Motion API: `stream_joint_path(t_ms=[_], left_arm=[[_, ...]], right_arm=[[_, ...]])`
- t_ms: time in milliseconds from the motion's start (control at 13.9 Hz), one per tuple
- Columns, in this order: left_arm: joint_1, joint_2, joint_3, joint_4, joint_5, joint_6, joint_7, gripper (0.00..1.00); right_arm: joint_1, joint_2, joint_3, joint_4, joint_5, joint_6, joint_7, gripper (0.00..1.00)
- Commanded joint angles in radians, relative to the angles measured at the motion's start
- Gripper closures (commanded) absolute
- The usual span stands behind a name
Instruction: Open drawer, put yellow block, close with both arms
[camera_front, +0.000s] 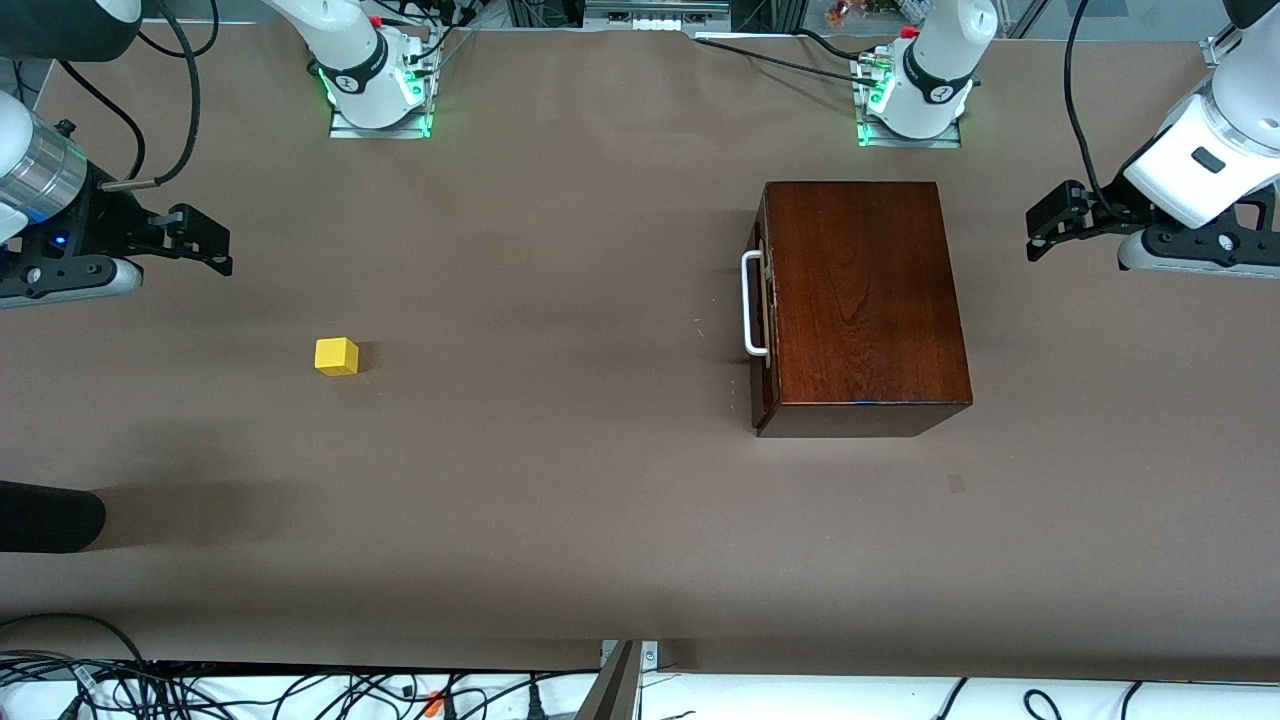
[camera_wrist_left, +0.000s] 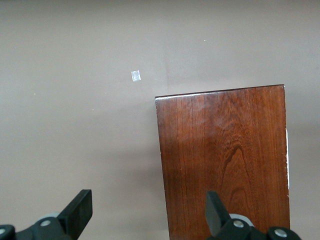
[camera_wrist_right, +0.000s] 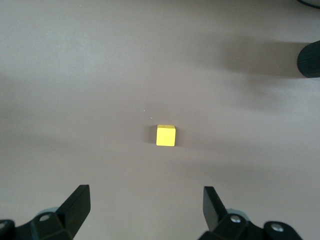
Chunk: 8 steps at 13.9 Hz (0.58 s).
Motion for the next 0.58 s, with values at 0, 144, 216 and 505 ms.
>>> stream_joint_path(t_ms=[0,144,216,505], left_arm=[[-0.007,0.004,-0.042,0.022,-0.018,-0.01,-0.025,0.0],[-0.009,0.007,-0.108,0.02,-0.01,-0.01,-0.106,0.0],[-0.01,0.01,-0.158,0.022,-0.007,-0.007,-0.159,0.0],[-0.032,0.082,-0.373,0.083,0.022,-0.004,-0.471,0.0]], right_arm=[[-0.008,0.004,-0.002,0.019,-0.007,-0.018,-0.003,0.0],[-0.008,0.004,-0.004,0.019,-0.006,-0.018,-0.003,0.0],[-0.009,0.006,-0.004,0.019,-0.006,-0.018,-0.004,0.0],[-0.009,0.004,-0.021,0.019,0.005,-0.018,-0.009,0.0]])
